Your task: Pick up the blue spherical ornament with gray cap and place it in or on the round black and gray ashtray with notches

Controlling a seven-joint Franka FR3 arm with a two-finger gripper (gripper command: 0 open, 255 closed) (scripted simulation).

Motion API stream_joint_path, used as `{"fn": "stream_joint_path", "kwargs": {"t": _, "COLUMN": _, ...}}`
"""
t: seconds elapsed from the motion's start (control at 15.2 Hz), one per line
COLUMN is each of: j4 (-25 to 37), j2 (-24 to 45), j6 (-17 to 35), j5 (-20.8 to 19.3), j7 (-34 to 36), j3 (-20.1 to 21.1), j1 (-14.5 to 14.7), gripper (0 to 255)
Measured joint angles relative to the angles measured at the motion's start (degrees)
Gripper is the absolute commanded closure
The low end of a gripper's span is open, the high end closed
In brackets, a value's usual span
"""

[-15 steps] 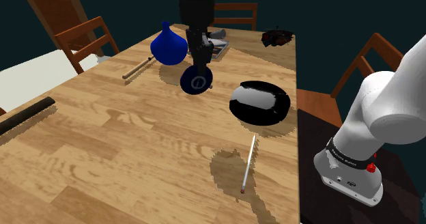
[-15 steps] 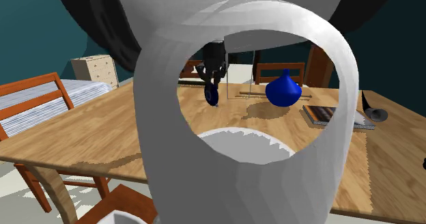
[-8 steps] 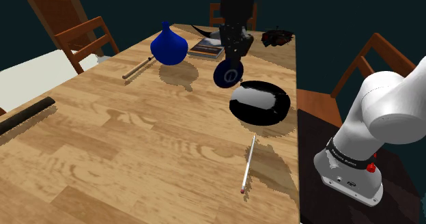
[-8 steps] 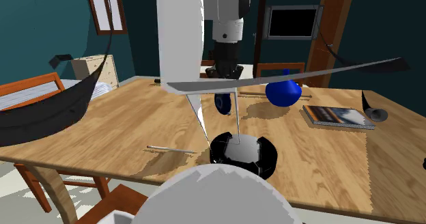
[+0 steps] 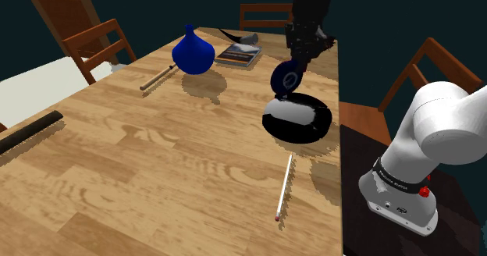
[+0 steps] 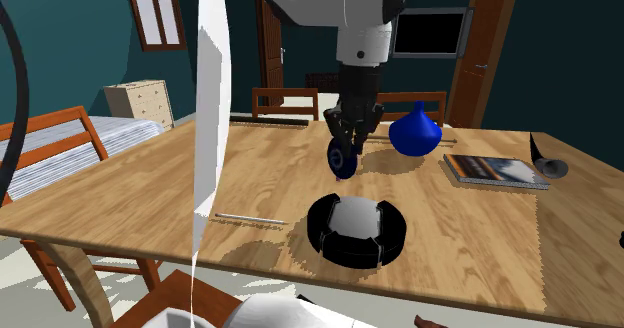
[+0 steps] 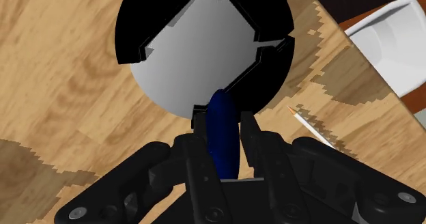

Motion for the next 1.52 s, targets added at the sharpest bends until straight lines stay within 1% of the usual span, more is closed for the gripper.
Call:
{"fn": "stream_joint_path", "kwargs": {"t": 0.4, "j4": -5.55, "j2": -1.78, "j6": 3.7, "j5": 0.28, "j7": -0.51, "j3": 0.0, "j1": 0.18, "gripper": 255}}
{"fn": "stream_joint_path", "kwargs": {"t": 0.92, "j4": -11.89, "j2": -1.84, "j6": 9.99, "j5": 0.74, "j7": -0.93, "j3": 0.44, "j1": 0.34, "gripper": 255}}
{"fn": "stream_joint_path", "kwargs": {"t": 1.39, "j4": -12.77, "j2": -1.93, "j6": 10.84, "j5": 0.85, "j7": -0.93, "j3": 0.55, "j1": 0.4, "gripper": 255}}
{"fn": "stream_joint_path", "kwargs": {"t": 1.45, "j4": -12.78, "j2": -1.93, "j6": 10.84, "j5": 0.85, "j7": -0.92, "j3": 0.55, "j1": 0.4, "gripper": 0}}
{"fn": "stream_joint_path", "kwargs": {"t": 1.52, "j4": -12.79, "j2": -1.92, "j6": 10.84, "j5": 0.85, "j7": -0.92, "j3": 0.55, "j1": 0.4, "gripper": 0}}
